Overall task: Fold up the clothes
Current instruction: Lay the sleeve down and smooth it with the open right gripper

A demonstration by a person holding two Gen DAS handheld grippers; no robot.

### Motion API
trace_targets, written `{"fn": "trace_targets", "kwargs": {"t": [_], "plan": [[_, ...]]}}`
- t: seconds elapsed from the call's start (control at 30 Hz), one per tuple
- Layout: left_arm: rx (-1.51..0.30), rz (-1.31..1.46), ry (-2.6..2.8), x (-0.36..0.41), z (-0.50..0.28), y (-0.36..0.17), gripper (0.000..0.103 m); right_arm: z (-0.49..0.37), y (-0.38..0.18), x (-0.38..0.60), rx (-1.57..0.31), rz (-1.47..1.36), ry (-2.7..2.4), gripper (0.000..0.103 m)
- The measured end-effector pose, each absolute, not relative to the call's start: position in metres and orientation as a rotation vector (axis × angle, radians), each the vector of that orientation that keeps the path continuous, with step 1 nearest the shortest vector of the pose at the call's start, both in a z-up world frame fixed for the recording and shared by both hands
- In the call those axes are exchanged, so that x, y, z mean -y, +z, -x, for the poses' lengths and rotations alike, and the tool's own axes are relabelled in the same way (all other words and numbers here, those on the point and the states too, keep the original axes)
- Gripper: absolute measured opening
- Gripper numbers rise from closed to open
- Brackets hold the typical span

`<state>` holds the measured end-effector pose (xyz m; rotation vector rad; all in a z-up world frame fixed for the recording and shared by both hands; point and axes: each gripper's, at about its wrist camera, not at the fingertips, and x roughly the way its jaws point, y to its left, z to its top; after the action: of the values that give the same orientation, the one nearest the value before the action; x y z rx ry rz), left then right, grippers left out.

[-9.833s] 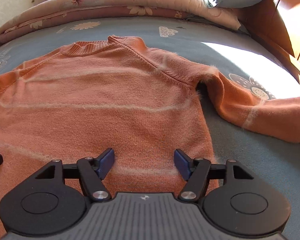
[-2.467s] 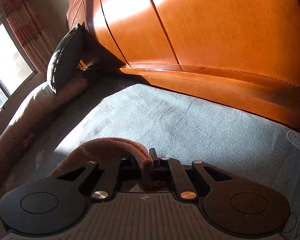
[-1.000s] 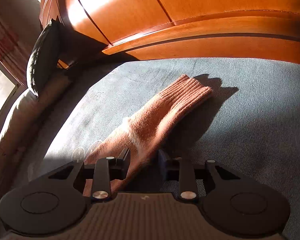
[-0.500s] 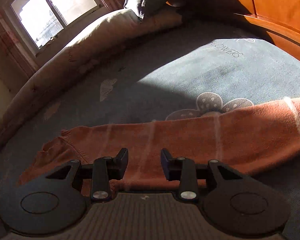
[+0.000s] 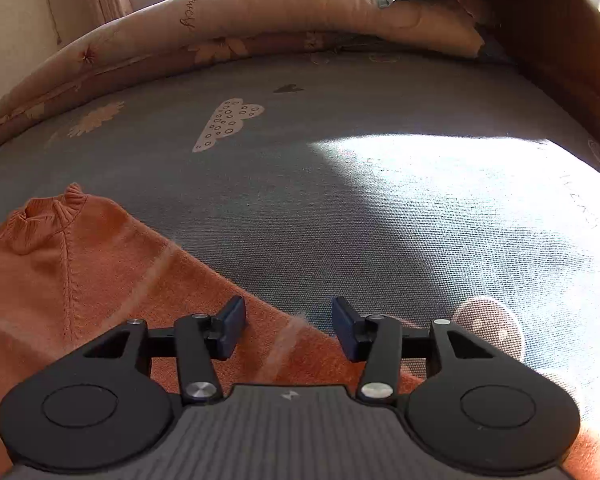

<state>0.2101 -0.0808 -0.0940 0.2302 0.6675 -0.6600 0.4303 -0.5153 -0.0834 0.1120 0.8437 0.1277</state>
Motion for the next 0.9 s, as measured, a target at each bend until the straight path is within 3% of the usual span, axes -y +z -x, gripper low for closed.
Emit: {"fn": "trace_targets", "kwargs": {"t": [0.13, 0.17, 0.27, 0.3, 0.57, 0.63, 0.9], "plan": [[-0.667, -0.227, -0.662, 0.080, -0.211, -0.094, 0.102, -0.422, -0.088, 0.515, -0.826, -0.038, 0.209, 0.057], [-0.667, -0.226, -0.663, 0.080, -0.211, -0.094, 0.102, -0.419, -0.087, 0.515, -0.826, -0.028, 0.217, 0.050], [-0.666, -0.227, -0.662, 0.081, -0.211, -0.094, 0.102, -0.413, -0.083, 0.510, -0.821, 0.015, 0.220, 0.015], [-0.666, -0.228, -0.662, 0.081, -0.211, -0.094, 0.102, -0.411, -0.082, 0.507, -0.818, 0.033, 0.212, 0.013], [-0.666, -0.228, -0.662, 0.081, -0.210, -0.094, 0.102, -0.421, -0.083, 0.485, -0.792, 0.153, 0.054, 0.012], [-0.665, -0.229, -0.662, 0.081, -0.210, -0.094, 0.102, -0.416, -0.081, 0.480, -0.776, 0.162, 0.014, 0.018], [-0.664, -0.236, -0.657, 0.081, -0.210, -0.094, 0.102, -0.353, -0.037, 0.462, -0.765, -0.110, 0.109, 0.020]]}}
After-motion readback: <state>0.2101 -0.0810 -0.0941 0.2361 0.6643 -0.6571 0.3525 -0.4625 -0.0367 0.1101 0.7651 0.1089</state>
